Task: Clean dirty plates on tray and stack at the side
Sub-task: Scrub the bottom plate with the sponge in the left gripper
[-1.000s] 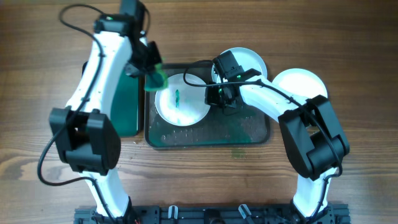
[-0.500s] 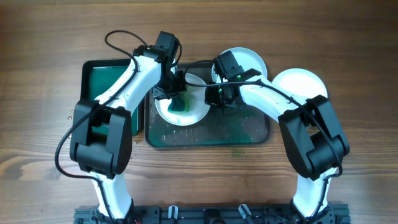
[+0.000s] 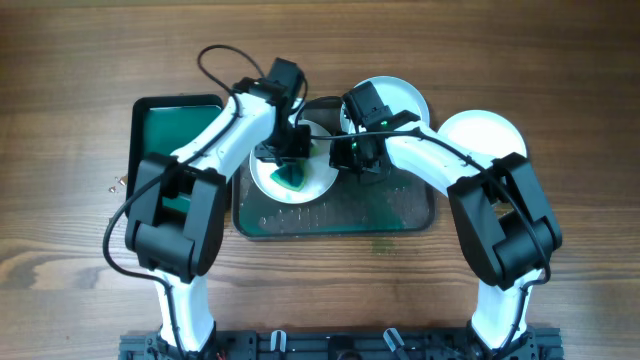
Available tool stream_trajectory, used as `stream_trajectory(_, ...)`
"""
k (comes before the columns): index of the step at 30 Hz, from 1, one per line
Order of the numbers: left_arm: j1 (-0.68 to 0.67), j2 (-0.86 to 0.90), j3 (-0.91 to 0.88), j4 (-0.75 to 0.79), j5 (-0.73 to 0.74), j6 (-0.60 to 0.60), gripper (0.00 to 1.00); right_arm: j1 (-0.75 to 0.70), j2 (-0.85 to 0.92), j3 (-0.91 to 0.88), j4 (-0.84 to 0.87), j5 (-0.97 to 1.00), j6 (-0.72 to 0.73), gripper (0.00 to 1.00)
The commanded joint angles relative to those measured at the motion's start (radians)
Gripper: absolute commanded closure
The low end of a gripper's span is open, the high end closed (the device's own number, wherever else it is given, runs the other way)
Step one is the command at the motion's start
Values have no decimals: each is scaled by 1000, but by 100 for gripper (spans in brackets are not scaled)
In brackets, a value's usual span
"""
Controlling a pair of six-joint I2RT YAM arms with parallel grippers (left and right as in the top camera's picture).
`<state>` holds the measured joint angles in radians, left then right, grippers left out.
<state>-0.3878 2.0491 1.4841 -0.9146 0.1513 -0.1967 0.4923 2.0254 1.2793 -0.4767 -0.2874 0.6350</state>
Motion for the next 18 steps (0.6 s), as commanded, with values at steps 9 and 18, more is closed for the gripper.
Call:
stream_trajectory(9, 21, 20, -1, 0, -449, -283, 96, 0, 15, 16, 8, -6, 11, 96)
stream_trajectory(18, 19, 20, -1, -13, 322, 10, 96, 0, 15, 16, 9, -21, 7, 96)
